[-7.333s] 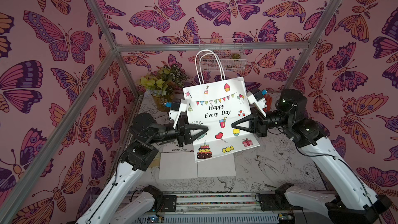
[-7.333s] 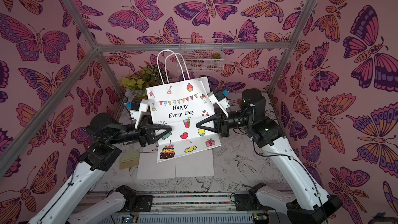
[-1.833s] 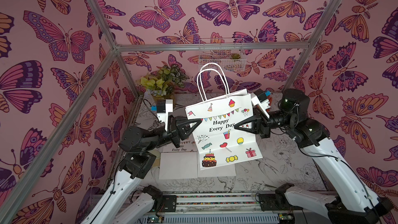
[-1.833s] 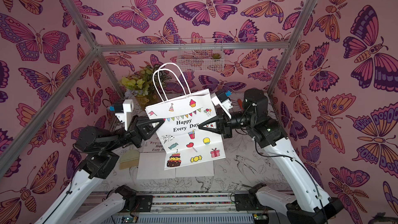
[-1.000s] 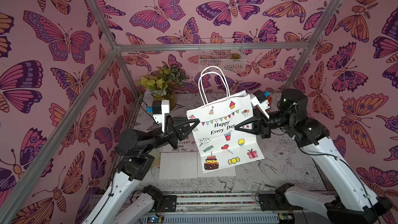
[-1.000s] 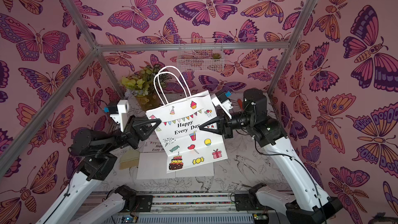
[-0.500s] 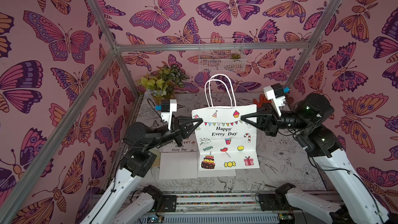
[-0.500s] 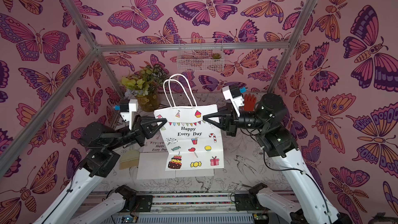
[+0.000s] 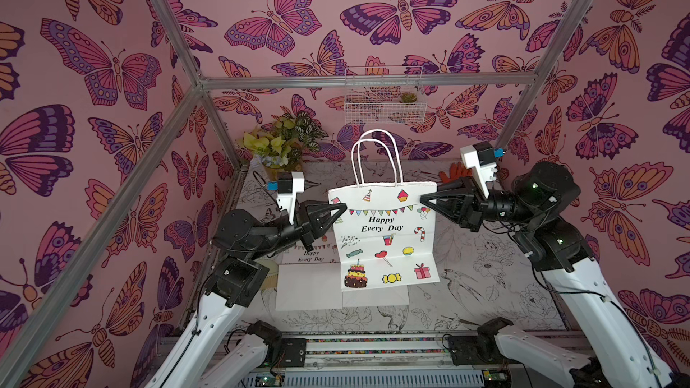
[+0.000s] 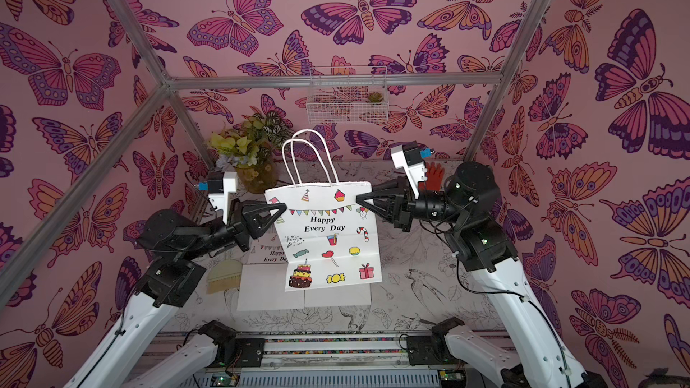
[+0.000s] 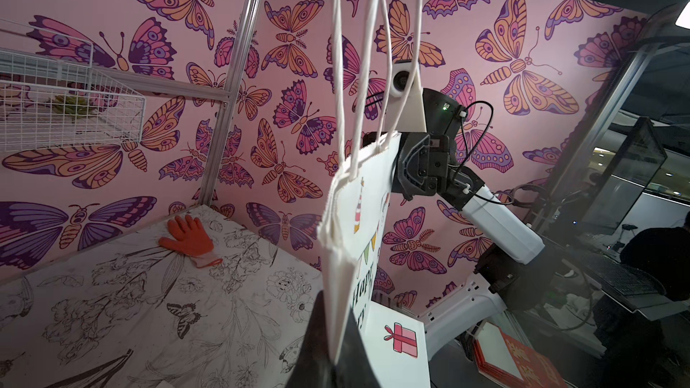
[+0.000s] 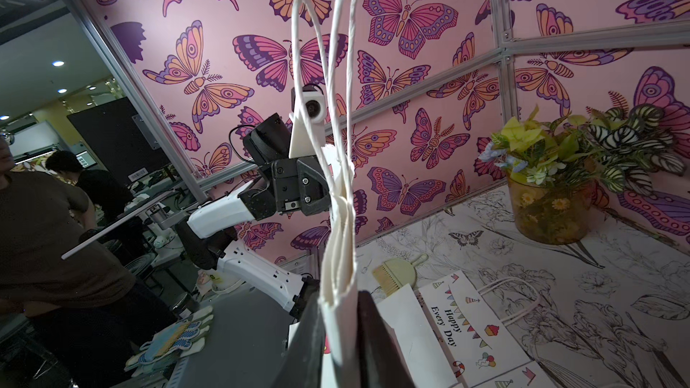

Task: Put away the paper bag
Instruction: Press the paper bag.

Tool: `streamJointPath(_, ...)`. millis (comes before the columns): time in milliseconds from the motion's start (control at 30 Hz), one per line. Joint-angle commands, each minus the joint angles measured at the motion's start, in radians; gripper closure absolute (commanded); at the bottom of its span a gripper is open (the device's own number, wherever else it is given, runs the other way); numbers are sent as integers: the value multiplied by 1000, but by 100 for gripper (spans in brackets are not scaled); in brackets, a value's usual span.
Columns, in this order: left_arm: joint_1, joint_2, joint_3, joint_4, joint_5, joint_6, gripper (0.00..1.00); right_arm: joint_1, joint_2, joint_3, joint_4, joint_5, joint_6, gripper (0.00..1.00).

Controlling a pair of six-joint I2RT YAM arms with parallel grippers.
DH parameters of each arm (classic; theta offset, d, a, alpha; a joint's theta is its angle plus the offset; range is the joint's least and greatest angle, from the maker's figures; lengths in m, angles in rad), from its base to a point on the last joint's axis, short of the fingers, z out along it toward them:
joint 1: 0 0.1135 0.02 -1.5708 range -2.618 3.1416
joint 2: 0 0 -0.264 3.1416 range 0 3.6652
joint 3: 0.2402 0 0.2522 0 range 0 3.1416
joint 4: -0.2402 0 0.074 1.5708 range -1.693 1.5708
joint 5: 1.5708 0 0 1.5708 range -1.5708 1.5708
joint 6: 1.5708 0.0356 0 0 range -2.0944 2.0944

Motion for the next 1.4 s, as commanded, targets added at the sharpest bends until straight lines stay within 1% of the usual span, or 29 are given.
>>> streamJointPath(0, 8, 8, 9, -18, 38, 19, 100, -8, -24, -5, 70, 5, 34, 86)
streamJointPath(67, 10, 22, 10, -22, 55, 20, 100, -8, -21, -5, 75, 5, 41, 94)
streamJointPath(167, 10, 41, 13, -21, 77, 14, 100, -8, -15, -5, 76, 5, 42, 99)
streamJointPath(367, 10, 49, 12, -21, 93, 13, 100, -9, -25, -7, 76, 9, 41, 99)
streamJointPath(400, 10, 47, 12, -21, 94, 13, 100, -11, -29, -6, 74, 13, 41, 98)
streamJointPath(500, 11, 43, 13, -23, 96, 13, 100, -19, -39, -9, 74, 26, 42, 88)
streamJointPath(533, 11, 39, 13, -24, 96, 13, 100, -21, -41, -9, 72, 26, 41, 88)
streamJointPath(567, 12, 37, 13, -24, 94, 13, 100, -21, -39, -10, 72, 25, 43, 89)
streamJointPath(600, 11, 34, 13, -25, 93, 13, 100, -22, -38, -9, 71, 23, 45, 95)
streamJointPath(633, 11, 32, 14, -26, 93, 13, 100, -22, -38, -8, 72, 22, 44, 98)
streamJointPath(667, 12, 31, 15, -26, 93, 13, 100, -22, -36, -7, 71, 21, 44, 99)
streamJointPath(1000, 17, -1, 15, -28, 47, 11, 100, -23, -20, 2, 41, -5, 35, 100)
streamJointPath(1033, 16, -4, 14, -25, 42, 8, 100, -22, -15, 6, 33, -24, 33, 93)
streamJointPath(1100, 15, -10, 13, -15, 33, 0, 100, -22, -1, 15, 15, -61, 33, 73)
streamJointPath(1133, 17, -12, 11, -7, 30, -4, 100, -23, 7, 19, 1, -73, 25, 66)
streamJointPath(1167, 17, -15, 9, -1, 27, -8, 100, -22, 12, 23, -8, -81, 21, 63)
streamJointPath(1200, 16, -16, 8, 5, 24, -12, 100, -22, 17, 24, -12, -93, 21, 63)
streamJointPath(1233, 17, -18, 7, 9, 21, -14, 100, -23, 22, 24, -15, -102, 19, 66)
streamJointPath(1333, 18, -22, 6, 14, 13, -19, 100, -23, 28, 27, -33, -113, 5, 82)
streamJointPath(1367, 18, -23, 6, 15, 11, -18, 100, -22, 28, 26, -41, -112, -3, 85)
